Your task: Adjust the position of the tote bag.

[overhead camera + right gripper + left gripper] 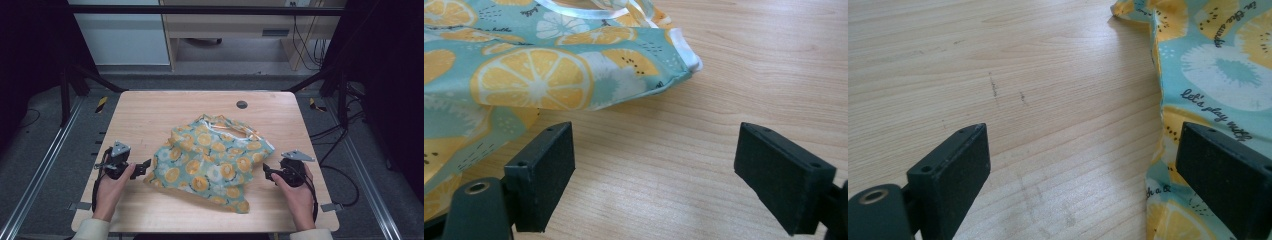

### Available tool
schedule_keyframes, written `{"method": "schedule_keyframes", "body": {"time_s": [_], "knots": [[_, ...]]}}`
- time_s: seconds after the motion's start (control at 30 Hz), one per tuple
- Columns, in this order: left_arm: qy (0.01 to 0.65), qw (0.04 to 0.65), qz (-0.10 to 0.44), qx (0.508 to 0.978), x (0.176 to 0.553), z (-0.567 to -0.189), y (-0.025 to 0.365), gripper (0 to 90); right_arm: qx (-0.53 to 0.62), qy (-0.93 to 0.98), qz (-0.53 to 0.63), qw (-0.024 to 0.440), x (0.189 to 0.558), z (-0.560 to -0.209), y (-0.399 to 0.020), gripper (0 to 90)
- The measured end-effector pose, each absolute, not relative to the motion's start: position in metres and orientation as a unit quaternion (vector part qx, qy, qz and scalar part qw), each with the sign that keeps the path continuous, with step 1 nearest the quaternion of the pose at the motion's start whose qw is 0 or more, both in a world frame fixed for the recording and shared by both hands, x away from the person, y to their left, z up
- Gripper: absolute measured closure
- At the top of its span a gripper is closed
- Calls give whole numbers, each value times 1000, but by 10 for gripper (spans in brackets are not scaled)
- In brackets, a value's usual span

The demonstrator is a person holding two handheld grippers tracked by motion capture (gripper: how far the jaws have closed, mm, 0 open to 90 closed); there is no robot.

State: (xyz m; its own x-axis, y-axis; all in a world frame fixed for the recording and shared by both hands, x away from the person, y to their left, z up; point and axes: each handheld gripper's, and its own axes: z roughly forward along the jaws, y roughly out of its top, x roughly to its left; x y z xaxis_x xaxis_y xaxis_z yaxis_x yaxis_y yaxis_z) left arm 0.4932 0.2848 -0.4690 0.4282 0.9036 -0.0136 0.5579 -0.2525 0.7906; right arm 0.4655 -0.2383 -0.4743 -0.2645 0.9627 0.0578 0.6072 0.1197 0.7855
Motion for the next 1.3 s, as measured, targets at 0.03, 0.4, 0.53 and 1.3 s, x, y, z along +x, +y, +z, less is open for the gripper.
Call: {"method": "schedule_keyframes", "body": {"time_s": [0.03,0.4,0.53,1.3], "knots": [[483,374,228,758,493,-469,285,75,554,708,363,245,466,-474,-240,172],[484,366,227,762,490,-469,285,79,567,703,365,227,468,-472,-240,192],[481,363,231,764,489,-469,285,80,565,707,364,221,471,-469,-239,191],[470,345,247,774,487,-468,282,84,576,695,379,204,546,-440,-238,152]]}}
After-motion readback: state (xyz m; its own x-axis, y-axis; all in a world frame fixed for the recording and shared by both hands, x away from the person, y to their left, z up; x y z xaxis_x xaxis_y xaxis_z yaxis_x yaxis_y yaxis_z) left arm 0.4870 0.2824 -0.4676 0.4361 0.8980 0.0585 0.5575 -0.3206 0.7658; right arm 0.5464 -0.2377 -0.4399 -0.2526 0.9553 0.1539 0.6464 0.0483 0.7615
